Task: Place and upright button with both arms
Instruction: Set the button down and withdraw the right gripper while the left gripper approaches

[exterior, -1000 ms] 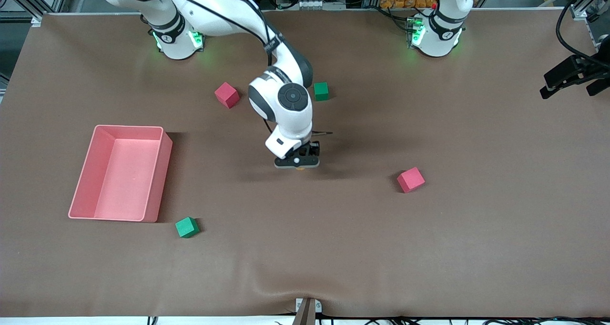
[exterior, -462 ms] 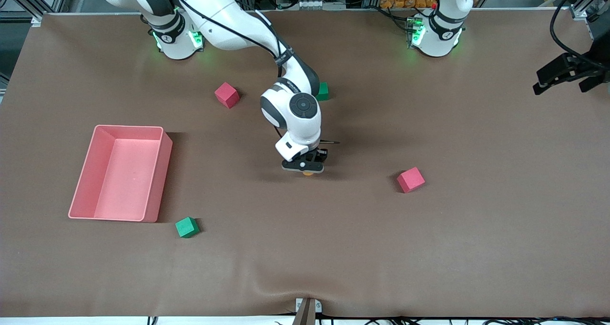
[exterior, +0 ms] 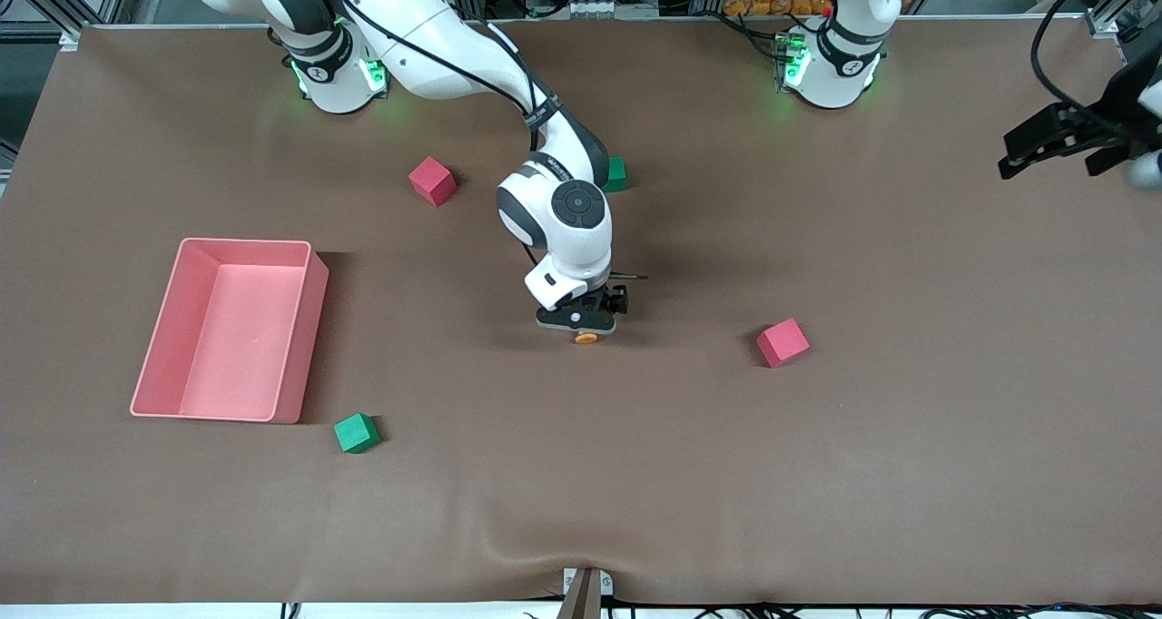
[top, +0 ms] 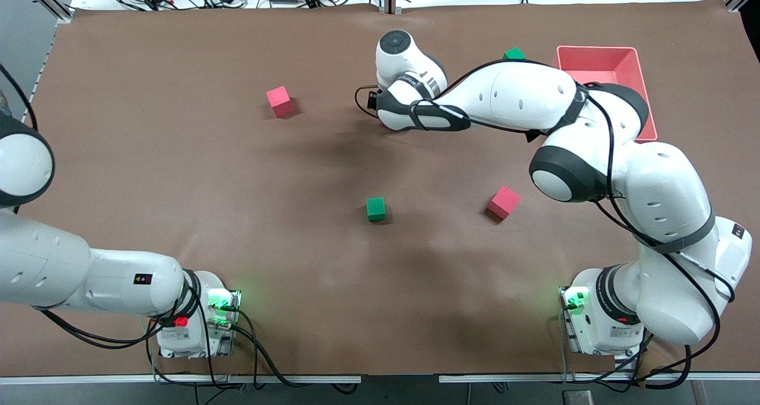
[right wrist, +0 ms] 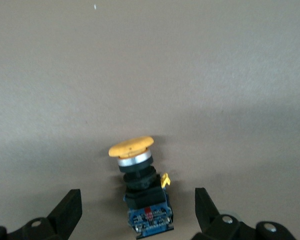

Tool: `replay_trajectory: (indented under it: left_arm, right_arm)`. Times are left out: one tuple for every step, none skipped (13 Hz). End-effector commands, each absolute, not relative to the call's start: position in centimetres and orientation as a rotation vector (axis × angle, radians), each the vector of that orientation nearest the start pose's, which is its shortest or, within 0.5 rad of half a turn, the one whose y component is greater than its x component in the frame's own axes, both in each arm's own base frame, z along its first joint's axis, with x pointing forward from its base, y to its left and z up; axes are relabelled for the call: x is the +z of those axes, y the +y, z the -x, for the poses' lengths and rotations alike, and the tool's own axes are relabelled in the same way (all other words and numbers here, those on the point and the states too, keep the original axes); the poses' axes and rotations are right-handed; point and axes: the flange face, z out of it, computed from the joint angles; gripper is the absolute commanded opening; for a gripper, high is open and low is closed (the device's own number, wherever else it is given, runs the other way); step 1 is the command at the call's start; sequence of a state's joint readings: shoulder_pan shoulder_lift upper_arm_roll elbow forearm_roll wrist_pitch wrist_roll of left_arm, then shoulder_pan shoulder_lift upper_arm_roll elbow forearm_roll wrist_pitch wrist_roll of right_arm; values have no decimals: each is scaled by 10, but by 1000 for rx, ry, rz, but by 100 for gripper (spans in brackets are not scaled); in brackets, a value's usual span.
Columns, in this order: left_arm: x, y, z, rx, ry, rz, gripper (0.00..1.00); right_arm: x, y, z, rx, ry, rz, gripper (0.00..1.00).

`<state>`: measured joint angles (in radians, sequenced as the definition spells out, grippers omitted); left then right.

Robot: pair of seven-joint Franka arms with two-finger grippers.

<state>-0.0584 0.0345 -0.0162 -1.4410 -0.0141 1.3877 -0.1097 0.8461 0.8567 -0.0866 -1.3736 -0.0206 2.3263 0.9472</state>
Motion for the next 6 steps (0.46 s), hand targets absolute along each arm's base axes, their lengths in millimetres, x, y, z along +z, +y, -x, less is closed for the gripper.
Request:
replay_trajectory:
  left_arm:
    - [624, -50, -557, 268, -35, 3131, 100]
    - [623, -50, -555, 289, -21, 3127, 100]
    - [622, -55, -554, 304, -25, 3123, 100]
    - [618, -63, -554, 318, -4, 3120, 100]
    - [618, -79, -553, 318, 34, 3117, 100]
    - [618, -88, -552, 316, 62, 3110, 100]
  right_arm:
    - [262, 500, -560, -246, 301, 3057, 100]
    - [281, 490, -568, -263, 325, 3039, 100]
    - [296, 474, -578, -274, 362, 3026, 100]
    - [307, 462, -579, -276, 376, 3024, 100]
    - [319, 436, -582, -274, 331, 3037, 100]
    - [331, 404, -583, -265, 215, 3066, 100]
